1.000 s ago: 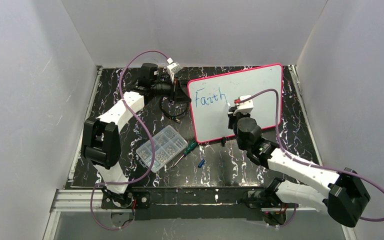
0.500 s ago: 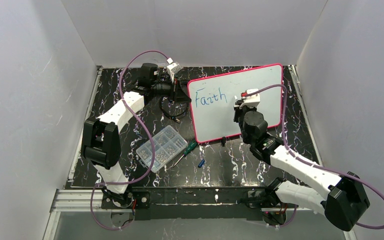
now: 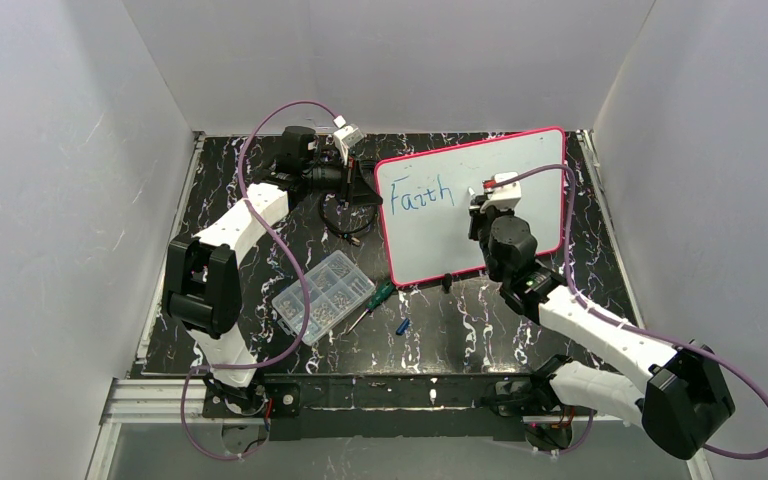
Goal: Write a sentence on the whiteboard
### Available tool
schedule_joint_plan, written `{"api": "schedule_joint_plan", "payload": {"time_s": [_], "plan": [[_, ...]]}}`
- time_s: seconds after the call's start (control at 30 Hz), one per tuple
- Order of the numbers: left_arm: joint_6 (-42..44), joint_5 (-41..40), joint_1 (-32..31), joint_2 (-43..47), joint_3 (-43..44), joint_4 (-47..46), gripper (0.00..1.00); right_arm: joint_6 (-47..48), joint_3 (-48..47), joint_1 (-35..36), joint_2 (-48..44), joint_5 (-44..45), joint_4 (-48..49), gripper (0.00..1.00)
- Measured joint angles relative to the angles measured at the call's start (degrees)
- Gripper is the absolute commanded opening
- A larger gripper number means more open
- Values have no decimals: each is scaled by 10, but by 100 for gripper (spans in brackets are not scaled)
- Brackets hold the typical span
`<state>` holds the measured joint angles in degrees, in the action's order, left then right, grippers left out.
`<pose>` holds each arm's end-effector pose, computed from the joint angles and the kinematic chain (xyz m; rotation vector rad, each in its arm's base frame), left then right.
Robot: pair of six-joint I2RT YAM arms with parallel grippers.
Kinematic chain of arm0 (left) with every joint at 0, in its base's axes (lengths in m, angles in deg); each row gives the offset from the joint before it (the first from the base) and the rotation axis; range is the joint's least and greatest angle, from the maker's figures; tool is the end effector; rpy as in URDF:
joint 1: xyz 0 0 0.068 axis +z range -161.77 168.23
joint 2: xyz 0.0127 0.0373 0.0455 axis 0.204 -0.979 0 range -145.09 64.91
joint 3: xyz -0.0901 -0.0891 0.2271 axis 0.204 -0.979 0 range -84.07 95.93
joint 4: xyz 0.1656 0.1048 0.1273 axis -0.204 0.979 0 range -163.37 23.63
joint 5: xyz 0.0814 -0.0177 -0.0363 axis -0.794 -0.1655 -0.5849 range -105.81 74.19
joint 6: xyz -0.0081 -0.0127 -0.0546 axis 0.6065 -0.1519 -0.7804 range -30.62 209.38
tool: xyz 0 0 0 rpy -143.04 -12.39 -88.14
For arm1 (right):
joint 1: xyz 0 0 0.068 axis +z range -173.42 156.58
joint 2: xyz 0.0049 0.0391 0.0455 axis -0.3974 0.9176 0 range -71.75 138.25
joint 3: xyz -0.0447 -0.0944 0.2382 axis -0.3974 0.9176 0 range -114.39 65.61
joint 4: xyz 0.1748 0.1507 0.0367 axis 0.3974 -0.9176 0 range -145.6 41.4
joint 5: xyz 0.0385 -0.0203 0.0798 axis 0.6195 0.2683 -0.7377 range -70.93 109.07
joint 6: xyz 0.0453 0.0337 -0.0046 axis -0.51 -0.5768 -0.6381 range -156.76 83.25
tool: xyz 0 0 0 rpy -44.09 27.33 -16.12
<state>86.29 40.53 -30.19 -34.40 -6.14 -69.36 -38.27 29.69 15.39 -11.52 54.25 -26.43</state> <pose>0.3401 -0.1480 0.2973 0.8888 1.7924 -1.2206 0.1877 0.1216 0.2934 -0.0464 1.6008 0.0528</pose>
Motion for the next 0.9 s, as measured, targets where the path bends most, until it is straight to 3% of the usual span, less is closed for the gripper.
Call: {"api": "schedule_joint_plan", "payload": {"time_s": [0.9], "plan": [[1, 0, 0, 0, 0, 2, 0, -36, 27, -14, -22, -14, -8, 1]]}}
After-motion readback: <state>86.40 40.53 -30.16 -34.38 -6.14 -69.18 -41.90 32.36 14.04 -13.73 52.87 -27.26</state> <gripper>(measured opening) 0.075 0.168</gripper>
